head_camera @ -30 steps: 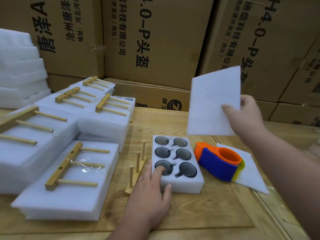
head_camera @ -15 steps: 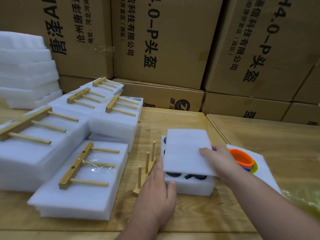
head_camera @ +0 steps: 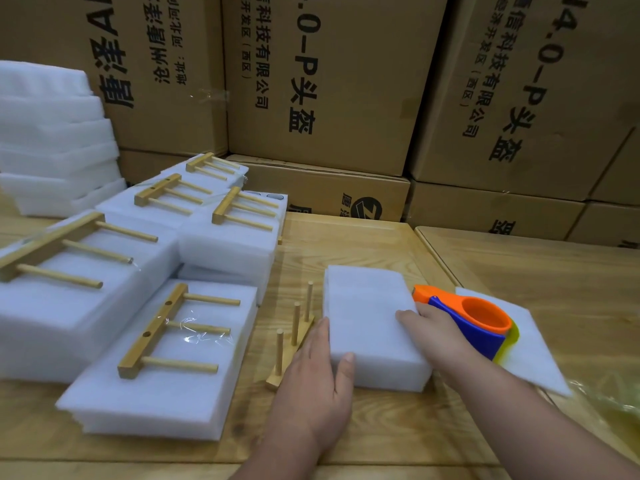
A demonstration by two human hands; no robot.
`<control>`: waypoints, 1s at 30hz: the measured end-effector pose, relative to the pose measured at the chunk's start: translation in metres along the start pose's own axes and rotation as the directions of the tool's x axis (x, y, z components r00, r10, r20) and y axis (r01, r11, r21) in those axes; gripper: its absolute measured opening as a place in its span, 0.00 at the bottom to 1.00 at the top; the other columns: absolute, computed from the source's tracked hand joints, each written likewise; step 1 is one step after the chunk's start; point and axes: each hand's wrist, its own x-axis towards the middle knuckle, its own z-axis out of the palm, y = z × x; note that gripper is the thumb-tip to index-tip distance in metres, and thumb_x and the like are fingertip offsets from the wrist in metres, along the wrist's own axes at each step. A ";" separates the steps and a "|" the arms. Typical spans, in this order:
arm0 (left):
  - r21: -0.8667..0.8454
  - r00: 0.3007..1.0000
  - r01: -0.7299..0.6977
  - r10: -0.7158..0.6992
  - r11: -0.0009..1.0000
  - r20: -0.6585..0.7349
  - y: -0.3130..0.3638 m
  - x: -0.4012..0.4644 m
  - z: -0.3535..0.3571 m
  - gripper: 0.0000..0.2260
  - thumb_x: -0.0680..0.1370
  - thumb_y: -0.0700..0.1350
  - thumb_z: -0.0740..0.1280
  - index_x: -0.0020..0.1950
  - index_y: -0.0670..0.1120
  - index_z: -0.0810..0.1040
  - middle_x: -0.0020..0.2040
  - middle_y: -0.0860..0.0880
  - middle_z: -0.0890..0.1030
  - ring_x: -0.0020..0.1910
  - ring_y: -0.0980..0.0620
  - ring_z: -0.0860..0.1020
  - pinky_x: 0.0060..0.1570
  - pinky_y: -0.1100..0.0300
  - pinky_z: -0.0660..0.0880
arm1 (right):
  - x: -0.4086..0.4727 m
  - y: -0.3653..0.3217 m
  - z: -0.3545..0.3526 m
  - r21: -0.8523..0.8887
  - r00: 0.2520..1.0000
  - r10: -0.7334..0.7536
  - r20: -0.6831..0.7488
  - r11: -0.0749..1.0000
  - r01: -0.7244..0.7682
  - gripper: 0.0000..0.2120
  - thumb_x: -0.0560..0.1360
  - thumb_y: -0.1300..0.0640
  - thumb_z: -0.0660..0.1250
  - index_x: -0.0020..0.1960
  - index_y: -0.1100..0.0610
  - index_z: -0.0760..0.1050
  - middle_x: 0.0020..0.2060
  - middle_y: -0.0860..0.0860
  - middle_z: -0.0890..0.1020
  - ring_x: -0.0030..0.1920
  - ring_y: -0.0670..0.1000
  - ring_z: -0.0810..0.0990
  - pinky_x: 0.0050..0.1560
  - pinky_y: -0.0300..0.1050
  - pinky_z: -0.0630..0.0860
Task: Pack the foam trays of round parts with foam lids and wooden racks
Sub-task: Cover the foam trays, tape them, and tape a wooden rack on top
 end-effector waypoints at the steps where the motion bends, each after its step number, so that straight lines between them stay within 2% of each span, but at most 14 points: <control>1: -0.004 1.000 -0.002 0.002 1.000 -0.001 0.000 0.000 0.000 0.29 0.84 0.58 0.54 0.83 0.53 0.52 0.81 0.57 0.60 0.78 0.56 0.61 0.75 0.54 0.62 | 0.000 0.000 0.000 0.015 1.000 0.002 0.008 1.000 -0.002 0.09 0.79 0.51 0.64 0.51 0.49 0.83 0.39 0.40 0.86 0.44 0.48 0.86 0.38 0.43 0.76; 6: -0.003 1.000 0.015 -0.015 1.000 -0.009 0.001 0.000 -0.001 0.30 0.84 0.56 0.56 0.84 0.53 0.49 0.82 0.58 0.58 0.78 0.56 0.61 0.76 0.55 0.60 | -0.002 -0.001 -0.001 0.050 0.997 0.000 0.076 0.999 -0.004 0.09 0.81 0.53 0.62 0.54 0.48 0.82 0.41 0.38 0.86 0.39 0.41 0.86 0.37 0.40 0.77; 9: -0.008 1.000 0.020 -0.020 1.000 -0.013 0.001 -0.001 -0.001 0.29 0.83 0.55 0.57 0.83 0.54 0.51 0.81 0.58 0.60 0.78 0.57 0.61 0.75 0.55 0.61 | -0.003 -0.001 -0.003 0.066 0.985 -0.016 0.173 0.998 0.004 0.13 0.82 0.55 0.60 0.60 0.45 0.80 0.47 0.40 0.87 0.46 0.44 0.86 0.44 0.43 0.79; 11: -0.001 1.000 0.026 -0.026 1.000 -0.010 0.001 0.000 -0.001 0.29 0.83 0.54 0.56 0.83 0.53 0.52 0.81 0.58 0.60 0.78 0.57 0.61 0.75 0.55 0.61 | -0.003 0.002 -0.004 0.161 0.970 -0.021 0.242 0.987 -0.019 0.16 0.81 0.58 0.61 0.62 0.42 0.78 0.52 0.42 0.87 0.52 0.48 0.87 0.49 0.46 0.79; 15: 0.006 0.999 0.046 -0.046 0.999 -0.002 0.003 -0.001 -0.002 0.29 0.83 0.55 0.56 0.83 0.53 0.52 0.81 0.58 0.61 0.78 0.57 0.61 0.75 0.55 0.61 | -0.004 0.018 -0.004 0.484 0.958 -0.072 0.278 0.872 -0.075 0.24 0.77 0.60 0.61 0.48 0.30 0.82 0.50 0.39 0.87 0.53 0.49 0.87 0.48 0.46 0.81; 17: 0.001 0.999 0.050 -0.050 0.999 -0.004 0.005 -0.001 -0.002 0.29 0.82 0.57 0.54 0.83 0.54 0.53 0.79 0.58 0.63 0.76 0.56 0.64 0.74 0.55 0.63 | -0.008 0.024 -0.001 0.538 0.953 -0.127 0.276 0.842 -0.044 0.24 0.73 0.58 0.63 0.47 0.27 0.82 0.54 0.40 0.86 0.56 0.49 0.86 0.51 0.47 0.81; 20: -0.042 0.997 0.076 -0.077 0.996 -0.016 0.009 -0.003 -0.006 0.30 0.77 0.60 0.52 0.80 0.59 0.58 0.72 0.61 0.73 0.69 0.57 0.72 0.66 0.56 0.71 | -0.013 0.024 0.003 0.482 0.948 -0.182 0.261 0.876 0.036 0.25 0.68 0.55 0.63 0.53 0.26 0.80 0.58 0.39 0.84 0.59 0.48 0.84 0.58 0.51 0.77; 23: -0.078 0.993 0.117 -0.119 0.990 -0.017 0.013 -0.006 -0.011 0.32 0.72 0.62 0.49 0.77 0.61 0.62 0.62 0.62 0.79 0.59 0.56 0.77 0.56 0.55 0.74 | -0.015 0.024 0.002 0.418 0.957 -0.176 0.230 0.906 0.066 0.32 0.67 0.54 0.63 0.69 0.31 0.73 0.63 0.39 0.82 0.63 0.49 0.82 0.67 0.54 0.75; 25: -0.069 0.989 0.141 -0.143 0.988 -0.032 0.014 -0.010 -0.013 0.32 0.71 0.62 0.49 0.76 0.62 0.63 0.59 0.60 0.81 0.56 0.55 0.78 0.54 0.55 0.74 | -0.022 0.024 0.003 0.388 0.953 -0.179 0.243 0.919 0.074 0.32 0.67 0.54 0.63 0.68 0.30 0.72 0.63 0.37 0.81 0.64 0.48 0.80 0.69 0.53 0.73; 26: -0.068 0.986 0.156 -0.159 0.985 -0.047 0.015 -0.014 -0.014 0.32 0.70 0.62 0.49 0.76 0.63 0.63 0.57 0.60 0.81 0.55 0.56 0.79 0.52 0.56 0.74 | -0.026 0.024 0.003 0.370 0.949 -0.190 0.251 0.925 0.087 0.32 0.67 0.54 0.63 0.68 0.29 0.71 0.65 0.37 0.80 0.66 0.48 0.79 0.70 0.53 0.72; 28: -0.089 0.979 0.186 -0.193 0.978 -0.066 0.017 -0.023 -0.018 0.32 0.69 0.62 0.50 0.75 0.65 0.63 0.54 0.61 0.82 0.51 0.57 0.79 0.48 0.61 0.72 | -0.034 0.028 0.004 0.328 0.947 -0.200 0.253 0.938 0.111 0.37 0.67 0.54 0.63 0.74 0.33 0.66 0.70 0.39 0.76 0.70 0.48 0.75 0.74 0.55 0.68; 30: -0.103 0.972 0.218 -0.225 0.971 -0.068 0.019 -0.030 -0.020 0.32 0.68 0.62 0.50 0.74 0.68 0.63 0.53 0.64 0.81 0.48 0.60 0.78 0.44 0.69 0.70 | -0.038 0.032 0.005 0.316 0.939 -0.213 0.269 0.941 0.123 0.41 0.67 0.54 0.63 0.79 0.37 0.62 0.73 0.38 0.73 0.72 0.46 0.72 0.76 0.54 0.66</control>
